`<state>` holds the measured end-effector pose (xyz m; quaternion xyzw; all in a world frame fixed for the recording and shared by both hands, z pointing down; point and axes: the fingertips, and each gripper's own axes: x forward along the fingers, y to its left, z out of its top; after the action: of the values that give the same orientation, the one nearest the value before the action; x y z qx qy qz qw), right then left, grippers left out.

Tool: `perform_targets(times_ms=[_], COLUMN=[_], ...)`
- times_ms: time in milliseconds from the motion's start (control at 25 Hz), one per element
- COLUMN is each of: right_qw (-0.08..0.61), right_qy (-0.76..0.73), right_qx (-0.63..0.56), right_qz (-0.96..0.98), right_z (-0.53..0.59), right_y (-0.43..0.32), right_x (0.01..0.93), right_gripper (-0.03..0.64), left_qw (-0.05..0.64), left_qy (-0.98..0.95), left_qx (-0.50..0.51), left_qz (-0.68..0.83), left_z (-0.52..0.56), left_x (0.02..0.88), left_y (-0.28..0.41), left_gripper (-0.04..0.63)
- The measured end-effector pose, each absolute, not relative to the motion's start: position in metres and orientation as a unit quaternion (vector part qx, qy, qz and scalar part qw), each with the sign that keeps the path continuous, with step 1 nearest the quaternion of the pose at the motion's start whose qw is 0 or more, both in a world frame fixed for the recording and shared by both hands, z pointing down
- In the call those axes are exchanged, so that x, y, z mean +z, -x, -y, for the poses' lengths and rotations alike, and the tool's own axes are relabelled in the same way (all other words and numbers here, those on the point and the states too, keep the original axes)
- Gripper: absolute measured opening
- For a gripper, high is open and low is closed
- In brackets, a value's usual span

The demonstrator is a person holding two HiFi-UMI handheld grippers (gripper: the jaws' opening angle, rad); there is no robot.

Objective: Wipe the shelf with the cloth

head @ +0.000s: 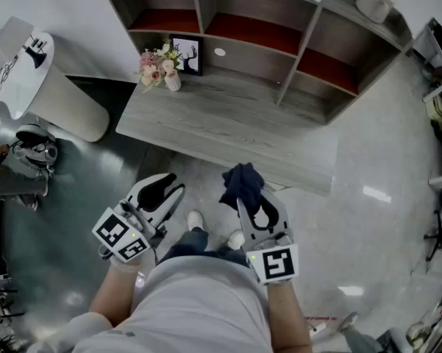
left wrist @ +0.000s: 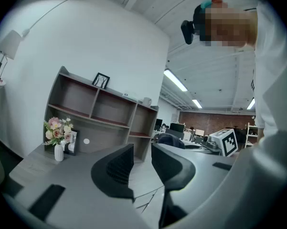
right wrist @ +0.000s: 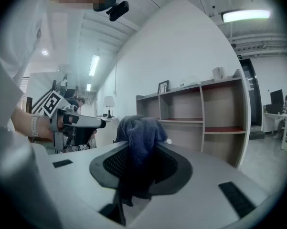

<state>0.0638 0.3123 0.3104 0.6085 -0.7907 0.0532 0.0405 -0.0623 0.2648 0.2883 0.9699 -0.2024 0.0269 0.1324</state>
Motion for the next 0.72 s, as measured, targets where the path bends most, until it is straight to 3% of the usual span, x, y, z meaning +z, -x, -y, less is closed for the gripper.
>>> perform_targets(times_ms=[720], right_qw=[0.07], right_qy=[-0.668], right_qx=[0.08], right_qz=[0.736], right_z=[-0.243], right_y=[0.009], right_x=[0.321], right_gripper=[0.112], left_qw=[0.18], left_qy=[-0.971], left_qx=[0.001], left_qz=[0.157], left_z=[-0.181], left_x=[0.302], left_y=[0.14], left_gripper=[0.015])
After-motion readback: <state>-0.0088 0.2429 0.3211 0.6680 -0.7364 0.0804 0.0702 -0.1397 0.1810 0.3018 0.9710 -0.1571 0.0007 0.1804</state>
